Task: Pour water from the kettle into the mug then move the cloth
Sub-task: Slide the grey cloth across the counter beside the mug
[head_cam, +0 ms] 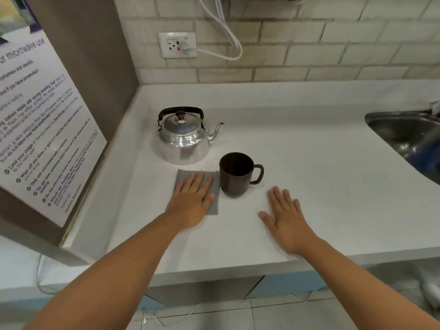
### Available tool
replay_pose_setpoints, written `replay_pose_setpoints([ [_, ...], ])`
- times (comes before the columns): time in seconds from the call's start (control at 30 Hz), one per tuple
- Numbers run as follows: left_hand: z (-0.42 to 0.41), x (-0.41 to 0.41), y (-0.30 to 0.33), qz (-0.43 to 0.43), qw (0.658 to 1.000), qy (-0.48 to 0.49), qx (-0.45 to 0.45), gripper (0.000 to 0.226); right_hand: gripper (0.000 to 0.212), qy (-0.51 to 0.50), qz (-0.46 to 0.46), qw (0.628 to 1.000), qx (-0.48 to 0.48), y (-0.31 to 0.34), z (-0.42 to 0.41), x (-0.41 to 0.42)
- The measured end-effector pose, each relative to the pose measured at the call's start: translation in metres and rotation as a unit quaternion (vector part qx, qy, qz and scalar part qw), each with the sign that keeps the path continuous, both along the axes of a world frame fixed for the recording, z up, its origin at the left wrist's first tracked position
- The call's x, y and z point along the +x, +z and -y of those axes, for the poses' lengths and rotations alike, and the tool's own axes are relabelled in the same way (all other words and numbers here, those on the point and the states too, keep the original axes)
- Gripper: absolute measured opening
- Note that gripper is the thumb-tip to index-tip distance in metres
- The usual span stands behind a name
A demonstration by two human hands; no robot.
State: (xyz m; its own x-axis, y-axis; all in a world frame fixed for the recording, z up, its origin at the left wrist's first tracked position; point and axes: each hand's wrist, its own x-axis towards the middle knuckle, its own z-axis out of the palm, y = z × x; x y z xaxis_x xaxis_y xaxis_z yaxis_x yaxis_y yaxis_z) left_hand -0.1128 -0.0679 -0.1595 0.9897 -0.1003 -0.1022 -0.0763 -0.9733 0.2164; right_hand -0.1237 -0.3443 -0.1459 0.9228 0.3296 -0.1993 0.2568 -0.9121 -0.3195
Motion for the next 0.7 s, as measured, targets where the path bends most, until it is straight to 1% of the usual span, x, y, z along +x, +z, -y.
replay_pose_setpoints([
  [0.03,-0.010,-0.006,-0.001,0.010,1.000,-0.001,-0.002,0.056,0.069,0.002,0.001,1.000,-0.001,0.000,0.000,0.001],
  [0.07,-0.021,-0.011,-0.001,0.013,1.000,0.026,0.000,0.056,0.069,0.005,0.003,1.000,-0.004,-0.001,0.000,0.002],
  [0.13,-0.038,-0.020,0.004,-0.007,0.992,0.127,0.019,0.057,0.070,0.007,0.004,1.000,-0.007,-0.002,0.000,0.003],
  [0.17,-0.038,-0.027,0.006,-0.018,0.986,0.163,0.027,0.057,0.070,0.009,0.002,1.000,-0.005,-0.002,0.000,0.004],
  [0.2,-0.031,-0.035,0.006,-0.021,0.984,0.176,0.028,0.057,0.070,0.010,-0.001,1.000,-0.002,-0.002,0.000,0.004],
  [0.27,-0.002,-0.057,0.003,-0.006,0.988,0.153,0.015,0.057,0.071,0.017,-0.007,1.000,0.007,-0.001,0.002,0.006],
  [0.37,0.046,-0.088,-0.003,0.027,0.996,0.080,0.000,0.056,0.068,0.027,-0.026,0.998,0.040,0.006,0.010,0.013],
  [0.47,0.097,-0.095,-0.001,0.024,1.000,0.005,-0.003,0.055,0.055,-0.022,-0.043,0.984,0.172,0.022,0.023,0.017],
  [0.53,0.136,-0.086,0.002,0.009,0.999,-0.041,-0.019,0.055,0.042,-0.069,0.001,0.965,0.254,0.028,0.032,0.015],
  [0.57,0.155,-0.078,0.005,0.000,0.997,-0.063,-0.043,0.055,0.036,-0.084,0.027,0.956,0.279,0.031,0.034,0.012],
  [0.6,0.173,-0.068,0.011,-0.015,0.993,-0.082,-0.086,0.055,0.033,-0.093,0.042,0.949,0.299,0.031,0.035,0.009],
  [0.63,0.187,-0.059,0.019,-0.039,0.983,-0.094,-0.153,0.052,0.032,-0.101,0.045,0.942,0.317,0.031,0.035,0.005],
  [0.67,0.194,-0.052,0.027,-0.056,0.963,-0.094,-0.247,0.046,0.033,-0.108,0.037,0.936,0.332,0.029,0.034,0.002],
  [0.7,0.195,-0.047,0.035,-0.060,0.936,-0.077,-0.339,0.038,0.035,-0.113,0.023,0.932,0.343,0.026,0.033,0.000],
])
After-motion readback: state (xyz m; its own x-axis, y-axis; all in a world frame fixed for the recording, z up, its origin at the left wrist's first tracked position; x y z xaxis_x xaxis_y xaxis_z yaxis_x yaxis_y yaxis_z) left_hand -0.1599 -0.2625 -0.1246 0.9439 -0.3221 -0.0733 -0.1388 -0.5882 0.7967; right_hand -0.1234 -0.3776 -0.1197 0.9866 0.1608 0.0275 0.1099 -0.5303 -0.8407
